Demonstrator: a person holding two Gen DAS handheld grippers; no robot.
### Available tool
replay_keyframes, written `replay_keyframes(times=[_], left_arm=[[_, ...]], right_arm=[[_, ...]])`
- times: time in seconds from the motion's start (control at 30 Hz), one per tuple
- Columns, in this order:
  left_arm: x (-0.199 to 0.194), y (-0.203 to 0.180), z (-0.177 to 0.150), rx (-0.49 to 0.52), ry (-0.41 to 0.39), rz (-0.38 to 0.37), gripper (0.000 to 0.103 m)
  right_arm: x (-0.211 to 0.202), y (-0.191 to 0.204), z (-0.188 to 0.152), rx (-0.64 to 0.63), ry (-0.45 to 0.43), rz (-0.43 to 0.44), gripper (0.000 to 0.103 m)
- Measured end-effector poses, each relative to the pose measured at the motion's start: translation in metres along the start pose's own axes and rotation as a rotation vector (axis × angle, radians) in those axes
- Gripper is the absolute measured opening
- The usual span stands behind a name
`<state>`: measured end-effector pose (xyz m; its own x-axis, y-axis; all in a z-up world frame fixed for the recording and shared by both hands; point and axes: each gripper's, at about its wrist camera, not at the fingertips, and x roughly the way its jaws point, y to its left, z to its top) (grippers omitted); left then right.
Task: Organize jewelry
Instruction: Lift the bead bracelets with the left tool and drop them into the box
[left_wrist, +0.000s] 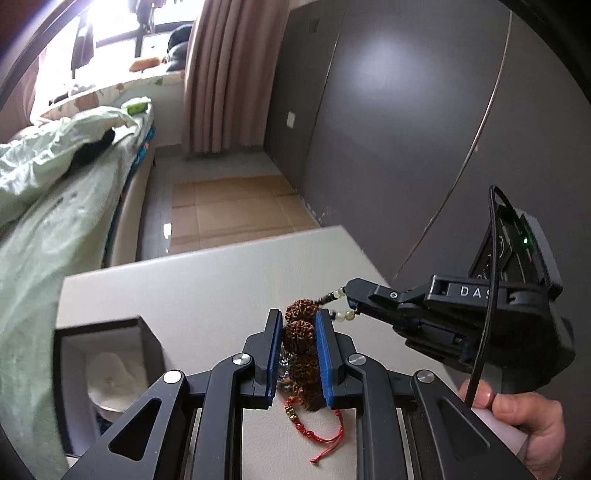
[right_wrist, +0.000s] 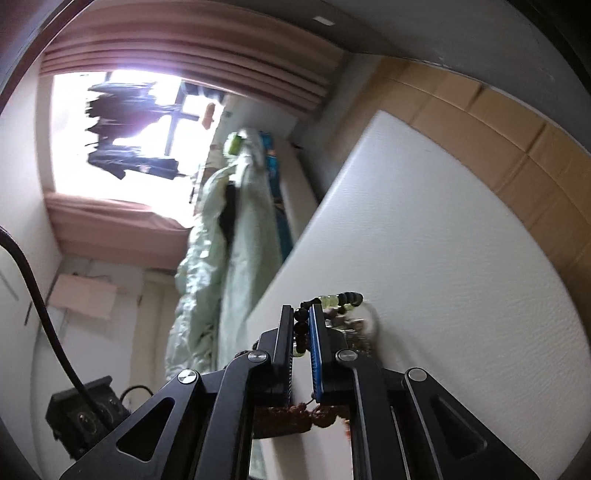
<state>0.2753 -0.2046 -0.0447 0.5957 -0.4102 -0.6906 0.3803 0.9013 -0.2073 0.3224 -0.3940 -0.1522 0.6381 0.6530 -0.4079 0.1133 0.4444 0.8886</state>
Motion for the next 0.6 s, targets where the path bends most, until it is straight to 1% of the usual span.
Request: replay_keyframes(times=[0.23,0.37,0.6], left_arm=[[-0.037,0.015,0.013,-0.008,-0.072,0.030,0.019],[-0.060,0.031,0.017,-0.023,-0.107,0.066,0.019],[-0.082,0.062,0.017,-0.060,-0.134,0.123,0.019]], right_arm=[[-0.004,0.036,-0.007,-0.101,-0.024,0.093,0.010],[0.000,0.051,-0.014,-0.141,-0.015,0.124,0.010],[0.012,0.072,-0.026,-0.200,0.013,0.168,0.010]])
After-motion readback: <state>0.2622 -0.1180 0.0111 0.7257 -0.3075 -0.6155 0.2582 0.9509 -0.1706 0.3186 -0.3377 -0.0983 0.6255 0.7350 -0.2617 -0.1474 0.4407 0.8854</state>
